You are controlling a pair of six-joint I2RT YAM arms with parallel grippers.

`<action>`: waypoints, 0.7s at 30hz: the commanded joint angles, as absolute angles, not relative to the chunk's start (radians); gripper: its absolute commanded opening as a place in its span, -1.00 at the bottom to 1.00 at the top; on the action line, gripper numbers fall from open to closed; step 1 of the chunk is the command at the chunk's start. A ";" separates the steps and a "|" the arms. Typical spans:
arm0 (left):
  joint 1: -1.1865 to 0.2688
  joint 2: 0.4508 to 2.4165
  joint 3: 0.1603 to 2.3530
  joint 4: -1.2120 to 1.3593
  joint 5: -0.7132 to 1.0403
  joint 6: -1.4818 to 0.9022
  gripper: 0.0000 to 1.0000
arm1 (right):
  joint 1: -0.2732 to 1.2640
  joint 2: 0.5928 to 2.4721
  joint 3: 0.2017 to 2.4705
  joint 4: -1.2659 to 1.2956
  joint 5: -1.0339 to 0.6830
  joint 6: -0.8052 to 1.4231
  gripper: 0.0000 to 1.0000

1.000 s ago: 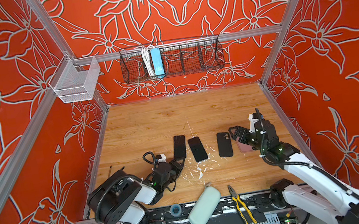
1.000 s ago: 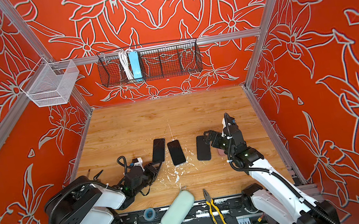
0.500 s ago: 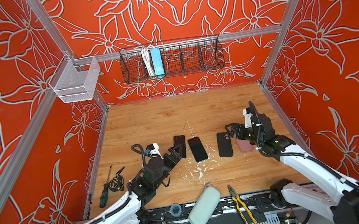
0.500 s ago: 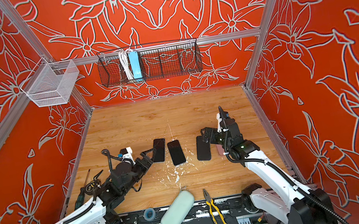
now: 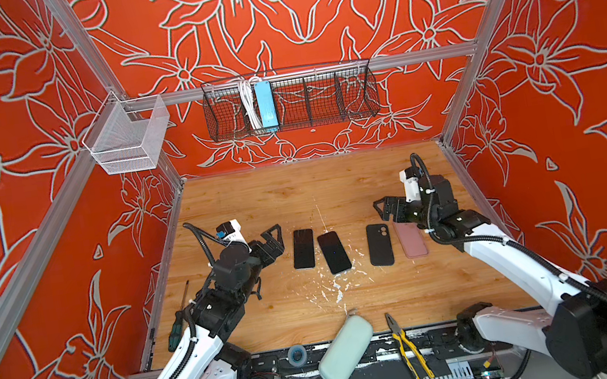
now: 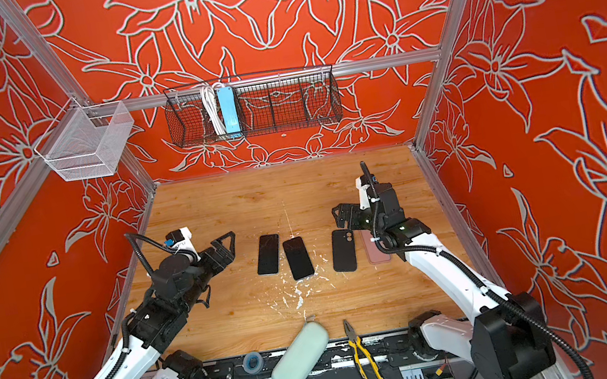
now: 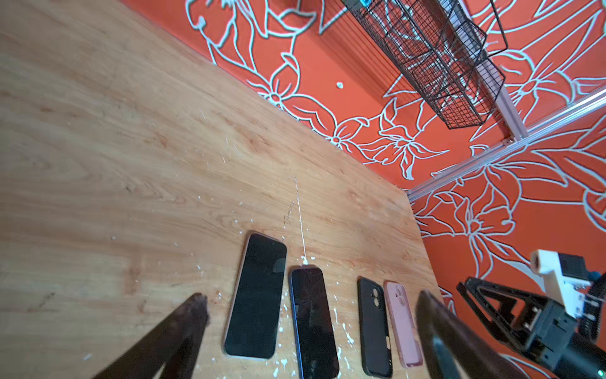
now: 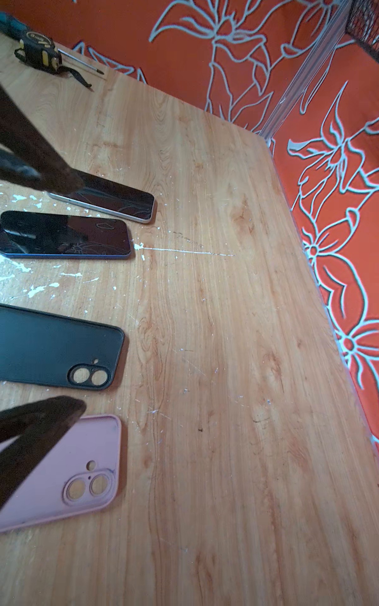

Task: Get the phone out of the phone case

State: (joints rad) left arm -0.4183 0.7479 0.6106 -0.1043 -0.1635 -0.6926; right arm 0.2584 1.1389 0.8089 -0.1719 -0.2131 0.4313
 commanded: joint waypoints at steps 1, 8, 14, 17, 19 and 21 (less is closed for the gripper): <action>-0.370 0.809 0.653 -0.157 -0.114 -0.584 0.94 | 0.238 1.134 0.828 -0.221 -0.200 0.369 0.96; -0.307 0.850 0.648 -0.108 -0.058 -0.549 0.94 | 0.194 1.126 0.798 -0.221 -0.189 0.346 0.95; -0.287 0.828 0.627 -0.111 -0.090 -0.511 0.94 | 0.180 1.121 0.791 -0.188 -0.182 0.329 0.95; -0.279 0.834 0.632 -0.122 -0.103 -0.497 0.94 | 0.176 1.126 0.801 -0.192 -0.171 0.315 0.95; -0.279 0.836 0.629 -0.121 -0.119 -0.488 0.94 | 0.175 1.125 0.802 -0.188 -0.159 0.311 0.95; -0.278 0.830 0.617 -0.108 -0.140 -0.488 0.94 | 0.174 1.124 0.802 -0.185 -0.152 0.308 0.95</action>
